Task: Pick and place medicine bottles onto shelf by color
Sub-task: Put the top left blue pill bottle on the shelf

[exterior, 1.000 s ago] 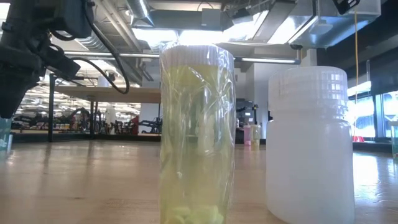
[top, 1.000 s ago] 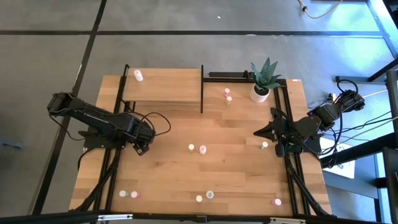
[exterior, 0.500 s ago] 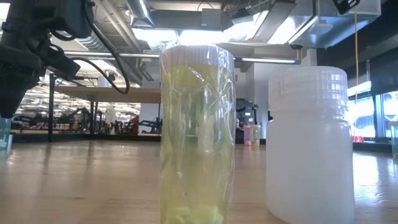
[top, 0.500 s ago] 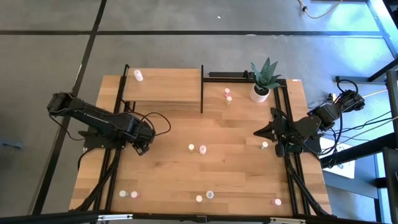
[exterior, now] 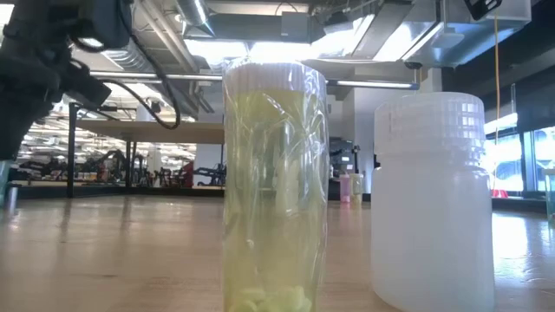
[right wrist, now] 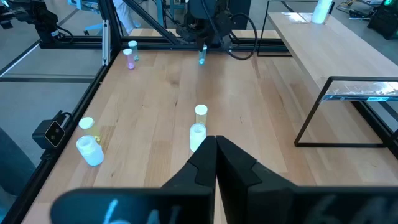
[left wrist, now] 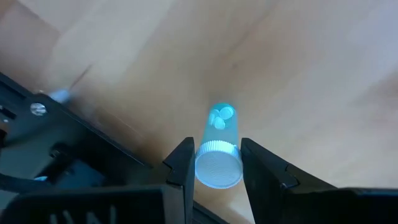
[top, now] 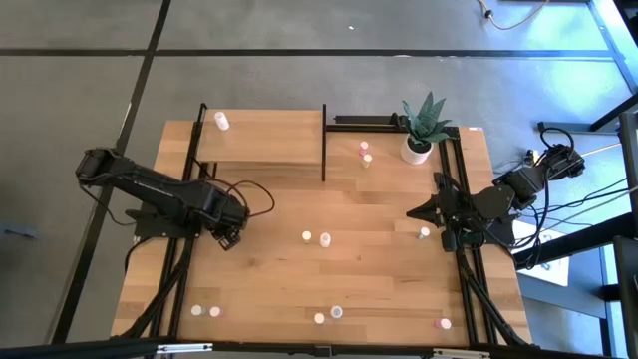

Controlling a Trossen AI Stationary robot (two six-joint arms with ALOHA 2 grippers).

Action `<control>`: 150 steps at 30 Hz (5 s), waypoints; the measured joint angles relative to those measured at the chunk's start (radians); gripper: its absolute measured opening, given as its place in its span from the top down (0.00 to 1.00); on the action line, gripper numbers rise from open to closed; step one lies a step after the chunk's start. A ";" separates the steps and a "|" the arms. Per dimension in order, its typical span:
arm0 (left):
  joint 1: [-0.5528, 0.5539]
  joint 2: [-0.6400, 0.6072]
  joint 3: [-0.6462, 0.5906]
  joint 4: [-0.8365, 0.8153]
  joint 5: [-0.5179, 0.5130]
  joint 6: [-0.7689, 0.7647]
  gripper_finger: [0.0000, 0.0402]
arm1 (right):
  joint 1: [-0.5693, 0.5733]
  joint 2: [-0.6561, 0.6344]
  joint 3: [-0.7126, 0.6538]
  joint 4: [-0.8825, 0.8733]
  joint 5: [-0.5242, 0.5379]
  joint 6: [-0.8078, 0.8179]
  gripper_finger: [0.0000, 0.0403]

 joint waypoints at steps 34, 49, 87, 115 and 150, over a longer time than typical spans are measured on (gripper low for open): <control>0.352 0.220 1.041 -0.416 -0.184 0.518 0.77 | 0.000 0.001 0.000 0.003 0.221 0.031 0.97; 0.801 0.365 1.103 -0.416 -0.261 0.934 0.77 | 0.000 0.001 0.000 0.003 0.219 0.028 0.97; 1.037 0.571 1.103 -0.345 -0.337 1.304 0.77 | 0.000 0.035 0.000 0.000 0.402 0.000 0.97; 1.040 0.572 1.071 -0.327 -0.337 1.353 0.77 | 0.000 0.035 -0.001 0.000 0.402 0.000 0.97; 1.037 0.573 1.016 -0.282 -0.375 1.352 0.66 | 0.000 0.035 -0.001 0.000 0.402 -0.004 0.97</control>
